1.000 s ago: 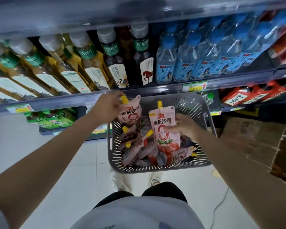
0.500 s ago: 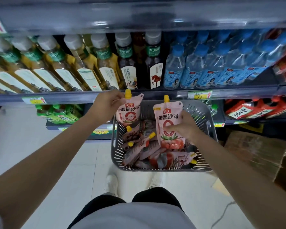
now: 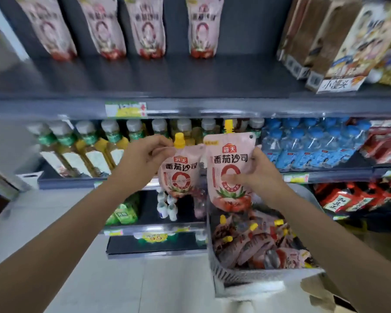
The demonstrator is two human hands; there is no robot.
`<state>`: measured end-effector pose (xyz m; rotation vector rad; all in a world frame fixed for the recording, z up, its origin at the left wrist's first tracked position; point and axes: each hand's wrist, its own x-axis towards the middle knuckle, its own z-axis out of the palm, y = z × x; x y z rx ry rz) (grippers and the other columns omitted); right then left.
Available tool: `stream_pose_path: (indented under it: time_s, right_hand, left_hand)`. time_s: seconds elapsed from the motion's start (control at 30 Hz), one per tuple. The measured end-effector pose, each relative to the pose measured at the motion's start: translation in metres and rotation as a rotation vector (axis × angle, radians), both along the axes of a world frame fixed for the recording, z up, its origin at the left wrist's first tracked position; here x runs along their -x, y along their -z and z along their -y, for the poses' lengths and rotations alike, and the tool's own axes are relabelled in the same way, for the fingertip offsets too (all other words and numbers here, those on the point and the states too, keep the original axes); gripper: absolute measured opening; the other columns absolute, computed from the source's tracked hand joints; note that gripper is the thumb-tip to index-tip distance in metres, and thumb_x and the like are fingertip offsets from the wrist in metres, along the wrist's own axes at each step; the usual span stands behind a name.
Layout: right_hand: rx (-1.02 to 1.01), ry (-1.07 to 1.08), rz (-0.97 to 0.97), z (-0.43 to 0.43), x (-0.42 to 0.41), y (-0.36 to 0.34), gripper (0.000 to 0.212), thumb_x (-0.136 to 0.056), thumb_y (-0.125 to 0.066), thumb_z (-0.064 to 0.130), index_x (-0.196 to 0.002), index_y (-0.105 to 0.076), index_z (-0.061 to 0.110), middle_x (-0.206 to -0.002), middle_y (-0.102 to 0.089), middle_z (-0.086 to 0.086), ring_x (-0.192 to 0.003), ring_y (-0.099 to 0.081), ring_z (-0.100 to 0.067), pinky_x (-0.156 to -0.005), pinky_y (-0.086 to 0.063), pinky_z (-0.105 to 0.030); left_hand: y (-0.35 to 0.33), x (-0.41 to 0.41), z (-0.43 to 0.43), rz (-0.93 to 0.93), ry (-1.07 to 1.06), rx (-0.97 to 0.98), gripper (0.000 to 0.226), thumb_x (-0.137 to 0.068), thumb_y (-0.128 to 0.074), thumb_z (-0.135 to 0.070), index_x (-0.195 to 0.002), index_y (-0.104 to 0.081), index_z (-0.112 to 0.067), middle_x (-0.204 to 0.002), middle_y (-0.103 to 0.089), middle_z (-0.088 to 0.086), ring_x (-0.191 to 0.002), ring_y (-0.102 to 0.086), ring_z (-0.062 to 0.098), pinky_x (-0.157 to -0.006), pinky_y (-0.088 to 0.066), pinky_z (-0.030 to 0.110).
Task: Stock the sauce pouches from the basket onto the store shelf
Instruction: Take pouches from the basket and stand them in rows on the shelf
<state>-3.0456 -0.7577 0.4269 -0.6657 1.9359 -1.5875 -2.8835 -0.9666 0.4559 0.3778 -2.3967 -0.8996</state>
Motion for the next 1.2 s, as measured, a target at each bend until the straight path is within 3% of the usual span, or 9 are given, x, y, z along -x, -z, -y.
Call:
stream_pose_path:
  time_s: [0.17, 0.27, 0.4, 0.57, 0.7, 0.83, 1.03, 1.2]
  right_hand:
    - [0.134, -0.072, -0.039, 0.060, -0.059, -0.052, 0.058, -0.062, -0.084, 0.000, -0.107, -0.056, 0.022, -0.101, -0.074, 0.004, -0.087, -0.072, -0.012, -0.064, -0.059, -0.029]
    - [0.224, -0.097, -0.044, 0.097, -0.086, -0.078, 0.055, -0.063, -0.081, -0.008, -0.106, -0.057, 0.018, -0.101, -0.075, -0.001, -0.090, -0.072, -0.018, -0.069, -0.060, -0.035]
    - [0.295, -0.161, -0.049, 0.145, -0.108, -0.121, 0.060, -0.063, -0.081, -0.004, -0.113, -0.056, 0.016, -0.106, -0.074, -0.002, -0.096, -0.071, -0.021, -0.077, -0.059, -0.043]
    - [0.385, -0.202, -0.088, 0.205, -0.110, -0.176, 0.056, -0.062, -0.081, -0.002, -0.106, -0.056, 0.022, -0.102, -0.075, 0.002, -0.092, -0.072, -0.016, -0.071, -0.060, -0.036]
    - [0.420, -0.201, -0.105, 0.256, -0.091, -0.208, 0.058, -0.065, -0.079, -0.007, -0.114, -0.054, 0.013, -0.102, -0.075, -0.001, -0.089, -0.073, -0.018, -0.067, -0.060, -0.035]
    - [0.381, -0.185, -0.157, 0.307, -0.066, -0.221, 0.060, -0.065, -0.081, -0.004, -0.115, -0.055, 0.016, -0.102, -0.074, 0.000, -0.088, -0.073, -0.018, -0.071, -0.059, -0.040]
    - [0.330, -0.181, -0.214, 0.377, -0.032, -0.219, 0.057, -0.064, -0.083, -0.002, -0.110, -0.057, 0.019, -0.103, -0.074, 0.000, -0.092, -0.072, -0.019, -0.076, -0.059, -0.043]
    - [0.299, -0.147, -0.189, 0.420, -0.022, -0.206, 0.055, -0.061, -0.084, -0.001, -0.101, -0.056, 0.023, -0.097, -0.075, 0.003, -0.087, -0.073, -0.017, -0.070, -0.061, -0.038]
  left_hand:
    - [-0.050, -0.064, 0.050, -0.073, -0.015, 0.072, 0.007, -0.090, -0.061, -0.020, -0.086, -0.063, -0.026, -0.077, -0.066, -0.014, -0.069, -0.060, -0.002, -0.056, -0.042, 0.007]
    - [-0.080, -0.094, 0.083, -0.108, -0.032, 0.137, 0.007, -0.088, -0.064, -0.017, -0.085, -0.064, -0.023, -0.078, -0.063, -0.017, -0.074, -0.058, -0.009, -0.062, -0.039, 0.002]
    - [-0.127, -0.117, 0.126, -0.166, -0.066, 0.185, 0.002, -0.083, -0.069, -0.009, -0.084, -0.068, -0.010, -0.091, -0.053, -0.011, -0.084, -0.055, 0.000, -0.075, -0.039, 0.005]
    - [-0.187, -0.125, 0.184, -0.248, -0.197, 0.175, 0.009, -0.080, -0.073, -0.012, -0.088, -0.070, -0.011, -0.106, -0.048, 0.002, -0.091, -0.050, 0.005, -0.072, -0.036, -0.002]
    - [-0.223, -0.112, 0.237, -0.246, -0.252, 0.141, 0.010, -0.081, -0.072, -0.015, -0.090, -0.069, -0.011, -0.106, -0.049, 0.001, -0.090, -0.055, 0.014, -0.071, -0.046, 0.014]
    - [-0.231, -0.090, 0.290, -0.193, -0.298, 0.128, 0.002, -0.084, -0.070, -0.019, -0.085, -0.068, -0.019, -0.105, -0.057, 0.000, -0.079, -0.061, 0.006, -0.060, -0.045, 0.011]
    - [-0.222, -0.053, 0.370, -0.189, -0.332, 0.069, 0.011, -0.082, -0.071, -0.016, -0.076, -0.067, -0.025, -0.104, -0.057, 0.004, -0.094, -0.062, 0.024, -0.085, -0.053, 0.043]
    - [-0.205, -0.027, 0.426, -0.168, -0.294, 0.025, 0.008, -0.081, -0.072, -0.015, -0.078, -0.068, -0.022, -0.105, -0.055, 0.007, -0.094, -0.060, 0.022, -0.083, -0.054, 0.040]
